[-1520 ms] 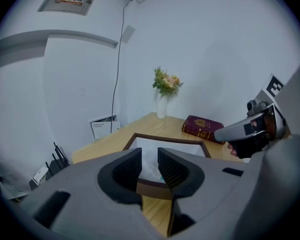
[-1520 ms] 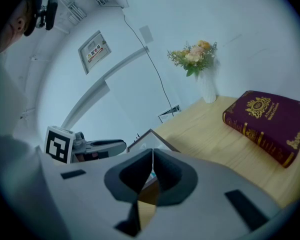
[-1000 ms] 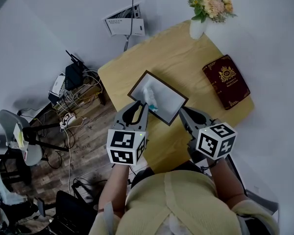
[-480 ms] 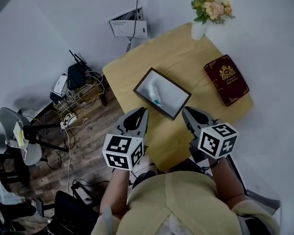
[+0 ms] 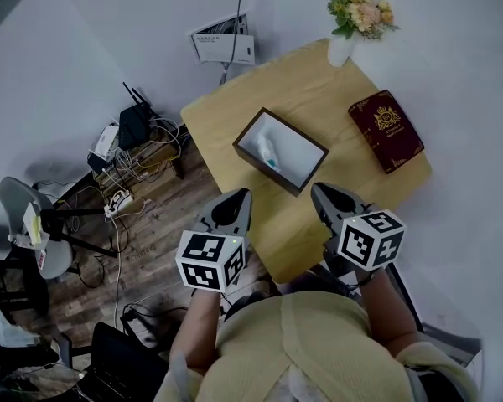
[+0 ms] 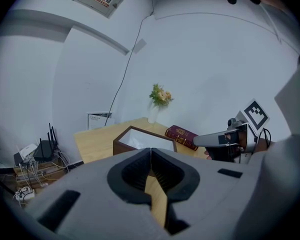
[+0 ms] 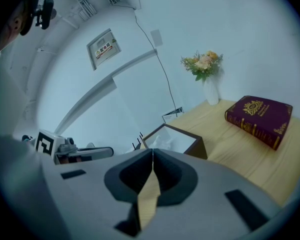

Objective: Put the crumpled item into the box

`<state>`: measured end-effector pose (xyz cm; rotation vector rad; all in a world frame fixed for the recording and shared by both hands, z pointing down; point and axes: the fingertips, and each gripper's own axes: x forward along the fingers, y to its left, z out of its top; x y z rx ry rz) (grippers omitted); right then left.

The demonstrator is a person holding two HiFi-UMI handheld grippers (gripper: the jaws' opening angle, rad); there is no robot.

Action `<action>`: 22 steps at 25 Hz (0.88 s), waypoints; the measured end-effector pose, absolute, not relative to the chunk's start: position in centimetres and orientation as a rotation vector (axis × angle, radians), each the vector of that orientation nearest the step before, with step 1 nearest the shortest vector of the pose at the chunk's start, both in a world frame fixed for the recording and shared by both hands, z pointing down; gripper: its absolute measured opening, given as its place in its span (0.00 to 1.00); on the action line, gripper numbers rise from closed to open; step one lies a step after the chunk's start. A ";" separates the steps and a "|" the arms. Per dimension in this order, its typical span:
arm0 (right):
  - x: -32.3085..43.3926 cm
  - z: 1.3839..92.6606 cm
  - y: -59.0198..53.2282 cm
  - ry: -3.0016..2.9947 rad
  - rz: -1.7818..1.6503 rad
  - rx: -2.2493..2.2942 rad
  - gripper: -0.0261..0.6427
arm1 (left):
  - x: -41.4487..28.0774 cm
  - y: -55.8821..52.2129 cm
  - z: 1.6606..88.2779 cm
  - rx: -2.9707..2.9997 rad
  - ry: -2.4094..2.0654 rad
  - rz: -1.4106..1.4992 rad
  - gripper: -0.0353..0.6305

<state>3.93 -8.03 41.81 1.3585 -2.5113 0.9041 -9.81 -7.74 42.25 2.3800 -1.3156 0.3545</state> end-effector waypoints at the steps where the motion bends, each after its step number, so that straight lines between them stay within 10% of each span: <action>1: 3.9 41.8 -7.8 -2.511 0.902 1.359 0.08 | -9.8 -7.5 42.2 2.381 -1.314 0.353 0.09; 22: 2.3 42.5 -3.0 -2.489 0.854 1.298 0.08 | -10.8 -2.3 42.9 2.357 -1.295 0.344 0.09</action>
